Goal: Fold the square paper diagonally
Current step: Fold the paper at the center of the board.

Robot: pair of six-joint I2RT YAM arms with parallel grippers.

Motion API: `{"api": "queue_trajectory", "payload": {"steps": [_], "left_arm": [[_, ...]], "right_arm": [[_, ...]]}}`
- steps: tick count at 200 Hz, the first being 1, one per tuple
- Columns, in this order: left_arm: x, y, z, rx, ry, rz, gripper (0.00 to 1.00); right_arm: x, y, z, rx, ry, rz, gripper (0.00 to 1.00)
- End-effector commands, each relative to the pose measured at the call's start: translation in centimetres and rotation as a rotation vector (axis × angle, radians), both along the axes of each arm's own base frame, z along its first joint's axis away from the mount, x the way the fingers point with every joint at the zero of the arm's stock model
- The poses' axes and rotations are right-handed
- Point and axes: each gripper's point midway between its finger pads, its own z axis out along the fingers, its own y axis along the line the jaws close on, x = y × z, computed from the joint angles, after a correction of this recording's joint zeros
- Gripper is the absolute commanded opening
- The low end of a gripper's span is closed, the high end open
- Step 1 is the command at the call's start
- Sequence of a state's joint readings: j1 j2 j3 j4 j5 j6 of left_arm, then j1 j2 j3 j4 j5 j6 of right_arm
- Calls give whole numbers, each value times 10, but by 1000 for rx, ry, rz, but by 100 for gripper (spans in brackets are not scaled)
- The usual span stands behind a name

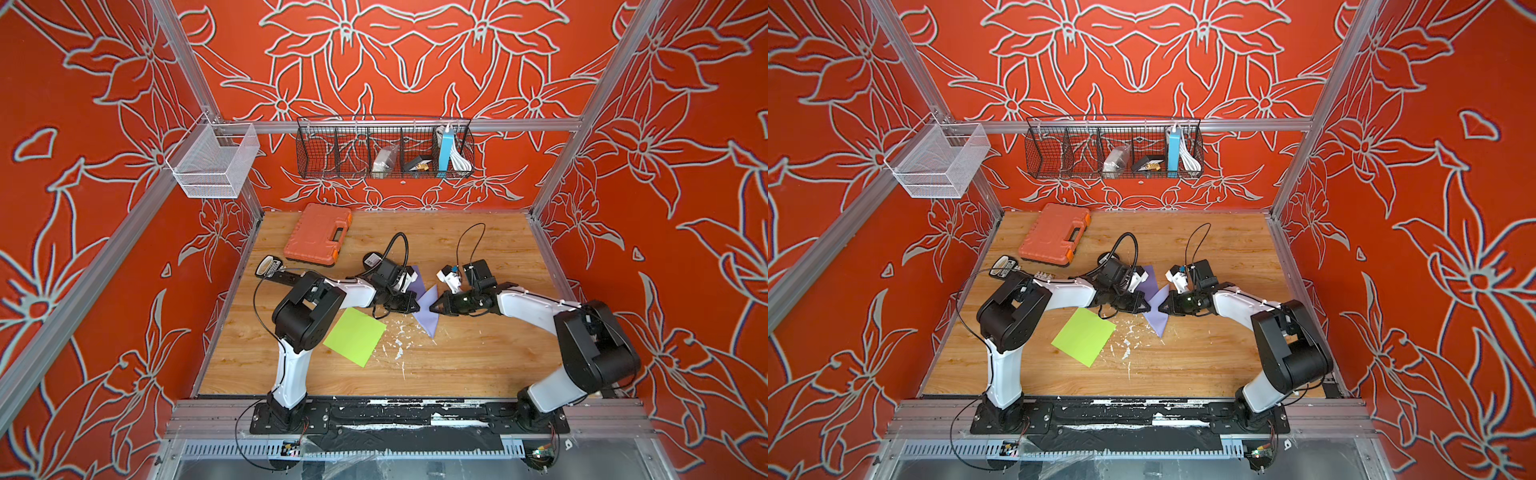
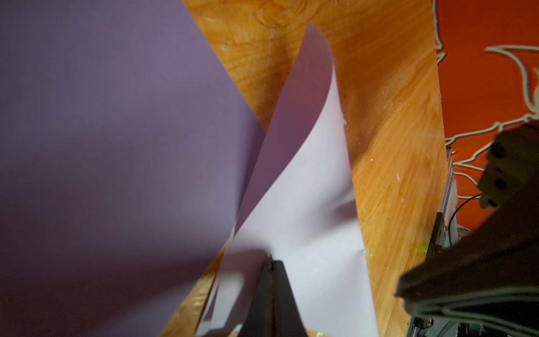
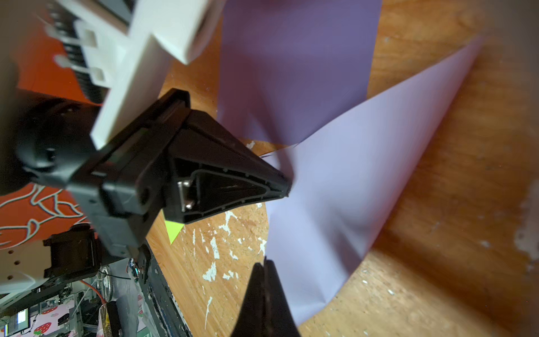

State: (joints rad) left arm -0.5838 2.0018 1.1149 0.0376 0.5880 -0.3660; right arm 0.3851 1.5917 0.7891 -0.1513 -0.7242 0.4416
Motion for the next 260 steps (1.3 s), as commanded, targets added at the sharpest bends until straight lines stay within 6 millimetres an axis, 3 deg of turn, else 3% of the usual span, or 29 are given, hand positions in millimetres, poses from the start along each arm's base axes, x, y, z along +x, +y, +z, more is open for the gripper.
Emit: {"api": "queue_trajectory", "payload": {"steps": [1,88,161,182,227,260], "left_arm": [[-6,-1,-6,25,10,-17,0],[-6,-1,-6,30,12,-17,0],[-6,0,-8,40,14,-20,0],[-6,0,-9,43,15,-22,0],[-6,-1,-8,40,15,-22,0],[-6,-1,-7,39,14,-20,0]], "right_arm": [[6,-4,-13,-42,57,-53,0],[25,-21,-43,-83,143,-196,0],[43,-26,-50,-29,165,-266,0],[45,-23,-46,-5,156,-257,0],[40,-8,-16,75,89,-201,0],[38,-4,-12,81,112,-205,0]]}}
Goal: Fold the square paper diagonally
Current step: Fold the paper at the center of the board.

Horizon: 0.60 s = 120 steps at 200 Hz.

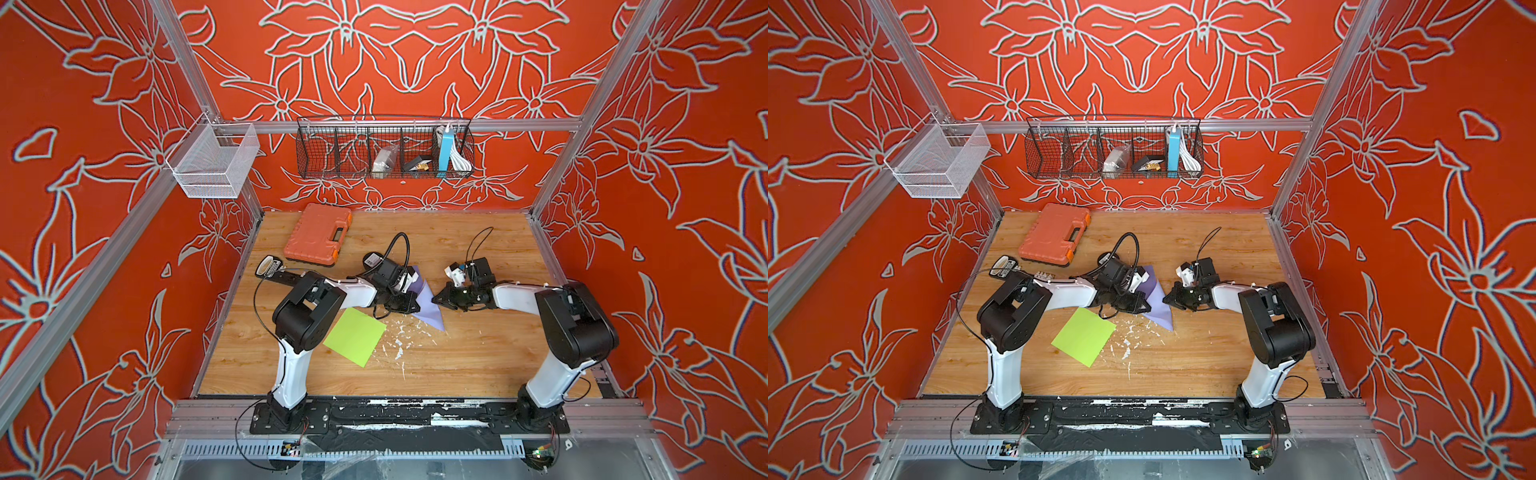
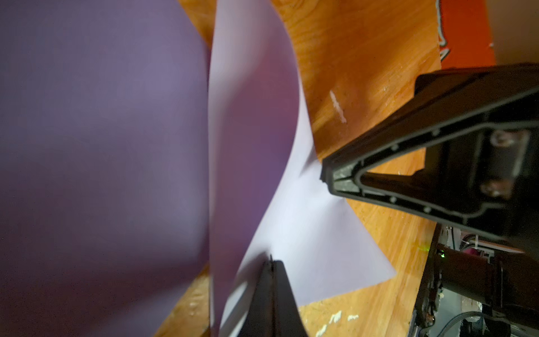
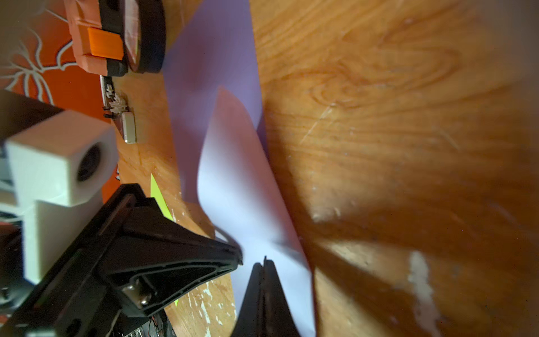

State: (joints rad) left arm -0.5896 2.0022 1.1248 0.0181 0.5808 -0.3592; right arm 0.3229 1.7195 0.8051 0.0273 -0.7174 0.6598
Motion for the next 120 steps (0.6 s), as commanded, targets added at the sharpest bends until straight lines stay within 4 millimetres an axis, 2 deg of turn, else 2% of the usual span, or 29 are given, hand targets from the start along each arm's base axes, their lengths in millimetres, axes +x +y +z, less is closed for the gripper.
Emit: {"api": "queue_trajectory", "payload": {"steps": [1,72,120], "left_arm": [[-5,1,-7,28,13,-13,0],[-6,-1,-7,28,15,-16,0],[-7,0,-9,31,22,-19,0]], "right_arm": [[-4,6,7,27,15,3,0],[9,6,-17,19,82,-58,0],[26,-4,-29,25,108,-146,0]]}}
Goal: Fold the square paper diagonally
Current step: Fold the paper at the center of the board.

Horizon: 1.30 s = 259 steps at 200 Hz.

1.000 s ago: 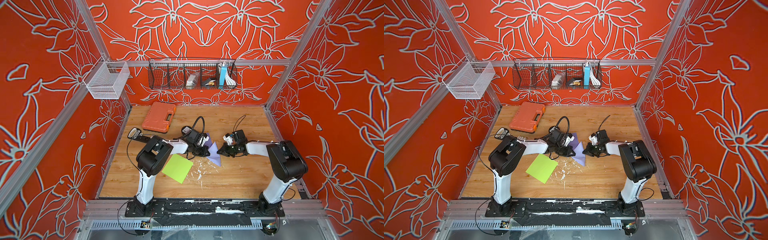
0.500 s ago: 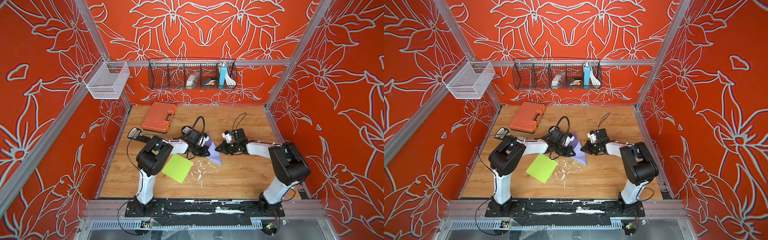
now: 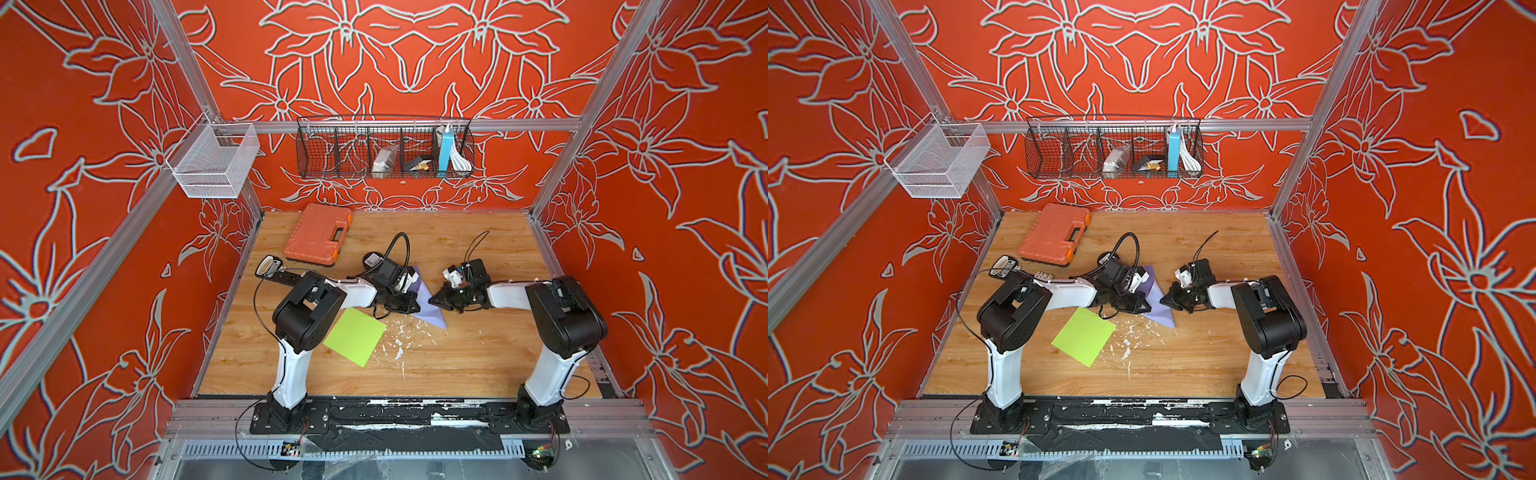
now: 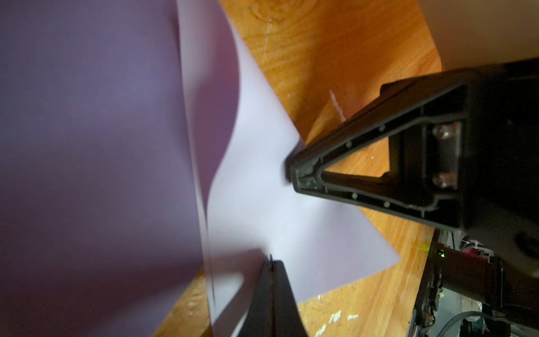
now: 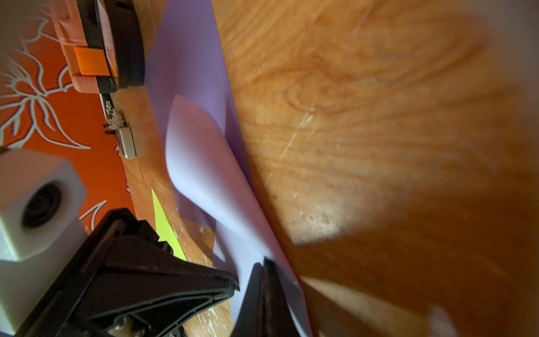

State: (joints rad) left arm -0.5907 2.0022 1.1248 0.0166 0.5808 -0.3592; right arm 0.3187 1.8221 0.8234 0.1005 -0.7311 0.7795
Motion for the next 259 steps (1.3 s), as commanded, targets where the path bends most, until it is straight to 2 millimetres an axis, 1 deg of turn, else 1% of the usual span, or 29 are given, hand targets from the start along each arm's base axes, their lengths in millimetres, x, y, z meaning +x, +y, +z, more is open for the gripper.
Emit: {"api": "queue_trajectory", "payload": {"steps": [1,30,71,116,133,142,168,185,199,211,225,259], "left_arm": [[-6,0,-9,31,21,-17,0],[-6,0,-9,33,19,-19,0],[-6,0,-8,32,18,-20,0],[-7,0,-8,33,17,-22,0],[-7,-1,-9,34,19,-23,0],[-7,-1,-9,33,18,-24,0],[-7,-1,-9,34,17,-24,0],[-7,0,-9,35,16,-23,0],[-7,-1,-8,35,16,-25,0],[-7,-1,-8,34,16,-23,0],[-7,-1,-8,34,16,-24,0],[-8,-1,-9,37,16,-26,0]], "right_arm": [[17,-8,-8,-11,10,-72,0],[22,-14,-16,-20,20,-113,0],[29,-15,-15,-13,5,-128,0],[37,-14,-6,-15,-28,-123,0],[41,-11,1,-1,-53,-110,0],[41,-6,9,27,-71,-94,0],[29,1,25,58,-93,-54,0],[16,3,30,43,-97,-31,0],[7,5,27,36,-81,-23,0],[3,5,24,41,-68,-29,0],[3,4,20,46,-56,-40,0],[5,12,11,80,-7,-37,0]]}}
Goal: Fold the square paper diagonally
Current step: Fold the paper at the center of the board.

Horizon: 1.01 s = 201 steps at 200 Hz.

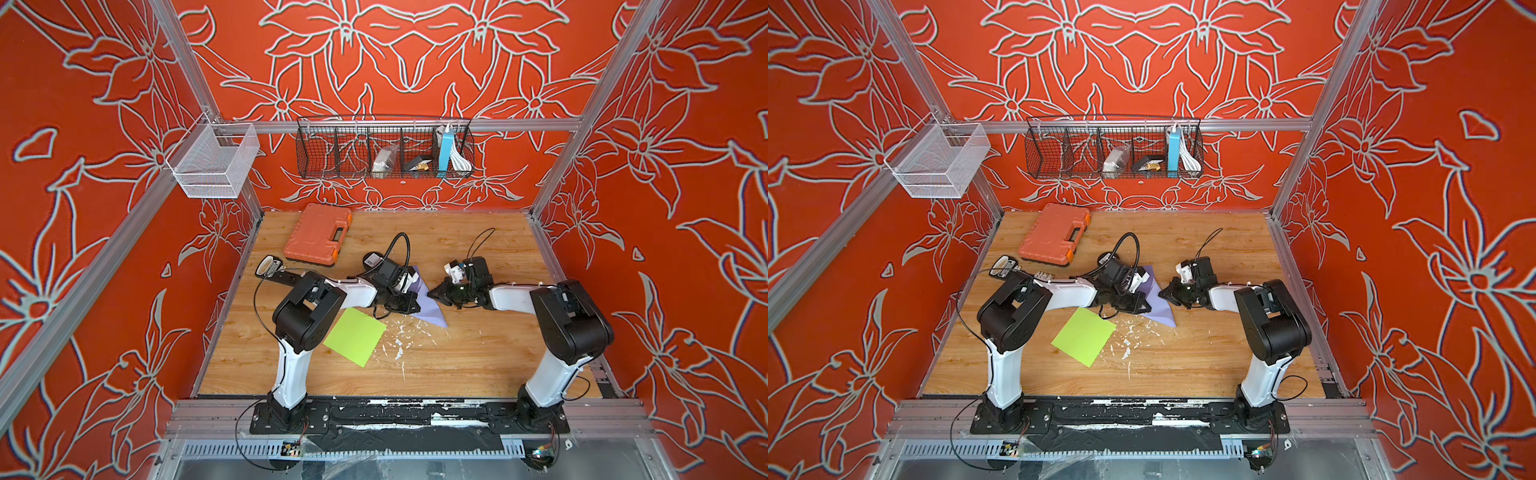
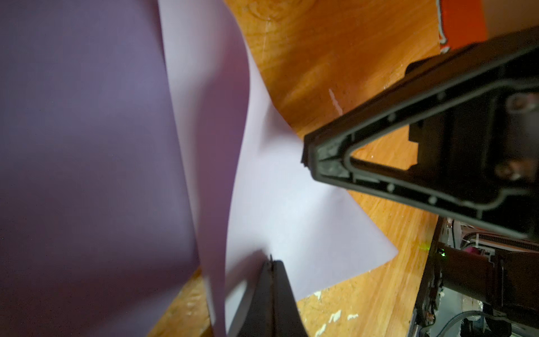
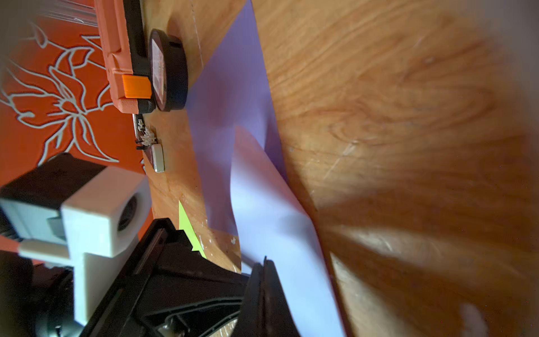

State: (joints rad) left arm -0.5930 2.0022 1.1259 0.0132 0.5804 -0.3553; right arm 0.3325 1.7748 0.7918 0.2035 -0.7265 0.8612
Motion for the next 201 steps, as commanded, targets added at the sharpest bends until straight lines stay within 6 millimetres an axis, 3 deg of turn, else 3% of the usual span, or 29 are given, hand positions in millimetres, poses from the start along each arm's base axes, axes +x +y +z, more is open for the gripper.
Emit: {"api": "queue_trajectory", "payload": {"steps": [1,201], "left_arm": [[-7,0,-8,35,17,-21,0],[-9,-1,-10,38,23,-31,0]], "right_arm": [[-1,5,-9,27,44,5,0],[51,1,-50,-17,104,-130,0]]}}
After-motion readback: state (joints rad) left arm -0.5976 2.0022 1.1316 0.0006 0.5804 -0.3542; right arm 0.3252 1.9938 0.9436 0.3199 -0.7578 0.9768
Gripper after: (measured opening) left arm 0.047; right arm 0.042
